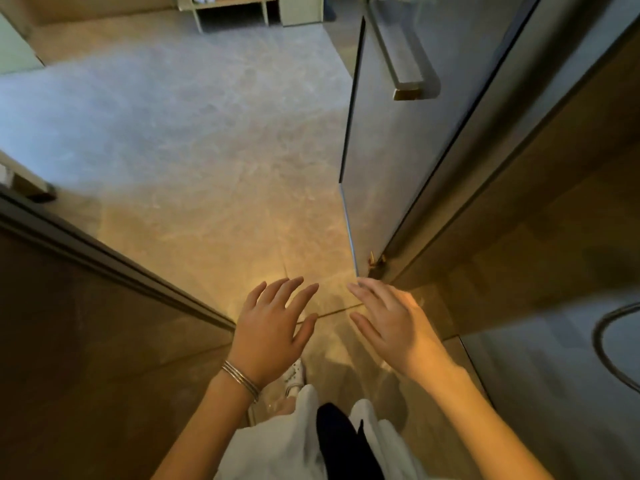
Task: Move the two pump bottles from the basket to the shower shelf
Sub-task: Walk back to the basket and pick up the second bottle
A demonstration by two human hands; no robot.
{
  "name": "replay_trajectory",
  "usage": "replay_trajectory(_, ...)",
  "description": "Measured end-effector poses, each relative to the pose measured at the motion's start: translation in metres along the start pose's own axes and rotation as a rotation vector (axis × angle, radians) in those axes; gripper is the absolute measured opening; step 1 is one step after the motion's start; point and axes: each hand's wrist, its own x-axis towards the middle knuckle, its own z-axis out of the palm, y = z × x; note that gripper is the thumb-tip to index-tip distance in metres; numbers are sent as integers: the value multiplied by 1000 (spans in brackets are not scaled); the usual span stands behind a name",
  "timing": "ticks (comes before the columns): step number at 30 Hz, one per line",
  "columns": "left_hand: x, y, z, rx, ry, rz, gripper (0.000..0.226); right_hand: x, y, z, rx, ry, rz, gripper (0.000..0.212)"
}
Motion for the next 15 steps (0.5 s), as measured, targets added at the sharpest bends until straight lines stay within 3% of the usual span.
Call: replay_trajectory(15, 66, -107, -55, -60, 102, -58, 48, 129, -63, -34, -6, 89, -112, 42)
